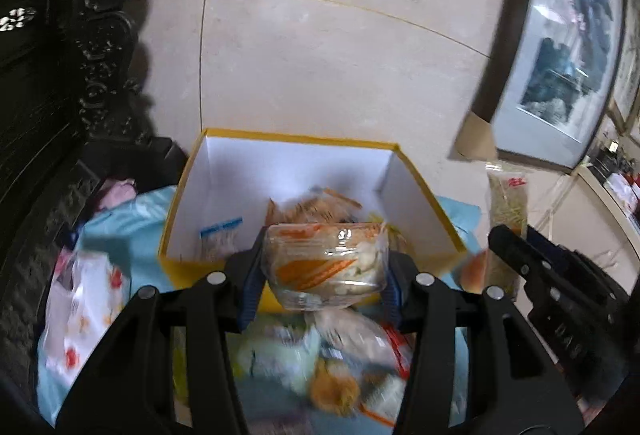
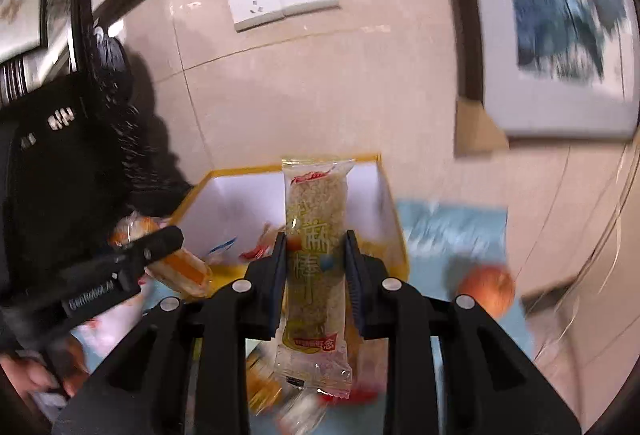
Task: Organize snacks
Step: 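Carry both packets over the yellow box and open both tools to drop them, then move both open tools back over the snack pile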
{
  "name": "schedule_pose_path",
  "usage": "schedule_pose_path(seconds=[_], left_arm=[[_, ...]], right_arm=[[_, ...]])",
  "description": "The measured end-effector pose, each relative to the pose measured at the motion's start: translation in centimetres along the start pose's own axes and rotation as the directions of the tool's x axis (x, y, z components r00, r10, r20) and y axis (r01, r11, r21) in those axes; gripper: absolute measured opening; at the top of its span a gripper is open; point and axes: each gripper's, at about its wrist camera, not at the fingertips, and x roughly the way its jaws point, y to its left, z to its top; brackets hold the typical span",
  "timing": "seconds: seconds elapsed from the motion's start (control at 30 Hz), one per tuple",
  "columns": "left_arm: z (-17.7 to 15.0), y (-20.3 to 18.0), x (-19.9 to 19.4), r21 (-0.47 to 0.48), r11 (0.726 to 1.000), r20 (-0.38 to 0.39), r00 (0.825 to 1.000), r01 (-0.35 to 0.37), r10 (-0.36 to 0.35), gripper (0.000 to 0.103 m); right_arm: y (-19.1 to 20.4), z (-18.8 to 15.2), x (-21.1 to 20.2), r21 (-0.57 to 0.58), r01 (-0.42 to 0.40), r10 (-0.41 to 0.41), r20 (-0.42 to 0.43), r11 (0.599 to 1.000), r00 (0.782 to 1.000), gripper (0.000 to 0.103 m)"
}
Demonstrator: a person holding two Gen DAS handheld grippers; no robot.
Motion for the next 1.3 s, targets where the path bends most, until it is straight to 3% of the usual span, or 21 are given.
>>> schedule_pose_path(seconds=[0.17,0.27,0.3,0.33,0.37,0.4,0.47,0.57,0.63,0.73,0.8,0.87,1.1,1.3], left_arm=[[1.9,2.1,4.9,-0.03,0.999,-0.005,1.0,-0.019,0.019,0.049],[1.8,3.7,7.7,-0.109,0.994,-0.009,1.0,-0.019,0.019,0.052],[1.7,4.1,8.2,-0.134,0.991,-0.006,1.0,-0.026,0.025,0.058],[1.4,4.6,8.6,-0.158,0.987,0.0,0.999,-0.031,0.032,0.08],[1.2,4.8,8.7,-0.173,0.984,0.007,0.999,-0.045,0.047,0.094],[0.9,4.9,8.5,-0.179,0.982,0.026,0.998,-0.053,0.058,0.095],[0.7,4.8,8.0,-0.157,0.986,0.033,0.998,-0.046,0.052,0.095],[0.5,4.3,6.2,-0.1,0.993,0.019,0.998,-0.055,0.057,0.095],[0.3,4.1,4.7,-0.081,0.995,0.019,0.998,-0.06,0.062,0.095],[-0.6,3.8,1.6,-0.066,0.996,0.026,0.998,-0.056,0.057,0.098],[-1.5,3.7,-0.2,-0.064,0.996,0.023,0.998,-0.061,0.063,0.099],[-2.6,3.7,-1.7,-0.064,0.996,0.012,0.998,-0.066,0.067,0.1],[-8.9,3.0,-5.7,-0.02,0.995,-0.044,0.995,-0.096,0.095,0.1],[-14.6,2.3,-5.6,0.02,0.995,-0.136,0.986,-0.097,0.099,0.1]], right_arm=[[3.3,0.9,5.3,-0.218,0.083,-0.067,0.081,0.972,0.994,0.028],[4.9,0.3,7.3,-0.319,0.129,-0.088,0.14,0.939,0.986,0.028],[5.6,-0.2,8.2,-0.375,0.15,-0.099,0.153,0.915,0.983,0.032],[6.1,-0.7,8.8,-0.415,0.181,-0.123,0.164,0.891,0.979,0.037],[6.4,-1.1,9.2,-0.444,0.228,-0.163,0.18,0.867,0.97,0.051],[6.4,-1.5,9.2,-0.449,0.267,-0.196,0.2,0.852,0.96,0.056],[5.5,-1.5,8.4,-0.397,0.242,-0.177,0.193,0.885,0.965,0.056],[2.6,-0.6,6.3,-0.24,0.138,-0.11,0.126,0.961,0.986,0.057],[1.6,-0.4,4.6,-0.18,0.09,-0.072,0.105,0.98,0.992,0.059],[1.2,-1.4,1.6,-0.184,0.085,-0.066,0.104,0.979,0.992,0.06],[0.6,-2.4,-0.5,-0.149,0.047,-0.033,0.091,0.988,0.995,0.085],[0.5,-3.6,-2.2,-0.104,0.028,-0.018,0.094,0.994,0.995,0.101],[-0.7,-9.1,-6.2,0.017,-0.064,0.064,0.014,0.998,0.998,0.101],[-2.4,-13.2,-6.7,0.217,-0.11,0.126,-0.06,0.97,0.99,0.102]])
